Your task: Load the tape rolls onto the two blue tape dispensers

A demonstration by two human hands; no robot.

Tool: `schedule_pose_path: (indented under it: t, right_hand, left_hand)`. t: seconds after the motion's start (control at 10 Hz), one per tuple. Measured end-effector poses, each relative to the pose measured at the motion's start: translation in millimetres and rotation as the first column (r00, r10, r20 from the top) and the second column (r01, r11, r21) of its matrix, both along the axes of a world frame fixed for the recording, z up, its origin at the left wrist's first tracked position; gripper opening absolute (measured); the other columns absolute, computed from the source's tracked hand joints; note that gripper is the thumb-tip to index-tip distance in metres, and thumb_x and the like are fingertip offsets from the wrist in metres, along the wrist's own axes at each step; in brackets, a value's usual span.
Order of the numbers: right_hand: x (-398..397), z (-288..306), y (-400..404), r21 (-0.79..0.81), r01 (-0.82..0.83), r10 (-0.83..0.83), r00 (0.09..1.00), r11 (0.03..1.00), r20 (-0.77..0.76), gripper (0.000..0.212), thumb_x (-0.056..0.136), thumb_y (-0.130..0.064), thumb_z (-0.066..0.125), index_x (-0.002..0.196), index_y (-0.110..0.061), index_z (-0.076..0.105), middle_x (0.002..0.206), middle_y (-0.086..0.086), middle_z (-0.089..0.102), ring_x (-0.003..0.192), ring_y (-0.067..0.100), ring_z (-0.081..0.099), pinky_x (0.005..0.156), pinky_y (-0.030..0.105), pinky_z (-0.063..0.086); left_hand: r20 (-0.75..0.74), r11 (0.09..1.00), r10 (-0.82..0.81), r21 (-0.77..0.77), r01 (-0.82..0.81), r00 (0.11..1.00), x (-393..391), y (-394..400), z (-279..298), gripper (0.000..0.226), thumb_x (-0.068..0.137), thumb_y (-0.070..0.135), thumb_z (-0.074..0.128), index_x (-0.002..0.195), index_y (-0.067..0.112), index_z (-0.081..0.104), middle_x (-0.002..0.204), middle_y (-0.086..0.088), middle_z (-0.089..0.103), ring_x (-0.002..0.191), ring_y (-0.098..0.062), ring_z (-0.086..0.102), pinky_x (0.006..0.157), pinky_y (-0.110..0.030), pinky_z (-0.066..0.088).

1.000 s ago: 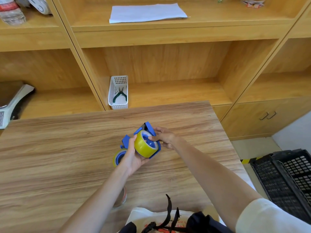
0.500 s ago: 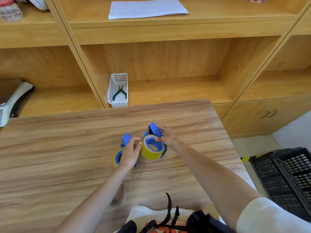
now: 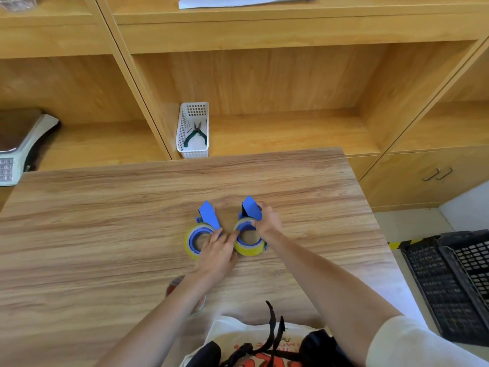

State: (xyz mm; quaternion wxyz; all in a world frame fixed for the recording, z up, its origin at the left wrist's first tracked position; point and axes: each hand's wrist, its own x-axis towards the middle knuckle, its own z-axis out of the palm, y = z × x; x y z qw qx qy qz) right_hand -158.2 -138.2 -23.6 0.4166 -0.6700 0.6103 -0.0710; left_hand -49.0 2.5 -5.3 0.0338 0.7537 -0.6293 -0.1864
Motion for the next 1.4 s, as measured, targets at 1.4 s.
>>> schedule_pose_path:
  t: [1.4]
  right_hand:
    - [-1.5,17.4,4.9,0.044,-0.103,0.104,0.995,0.994,-0.003,0.052,0.092,-0.01,0.046,0.143,-0.021,0.04,0.143,0.005,0.043,0.116,0.029,0.057,0.083,0.034,0.05]
  left_hand:
    - [0.003,0.998,-0.039,0.045,0.039,0.999,8.9,3.3,16.7,0.05,0.094,0.023,0.047,0.144,0.022,0.039,0.15,0.001,0.041,0.146,-0.03,0.021,0.118,-0.045,0.02]
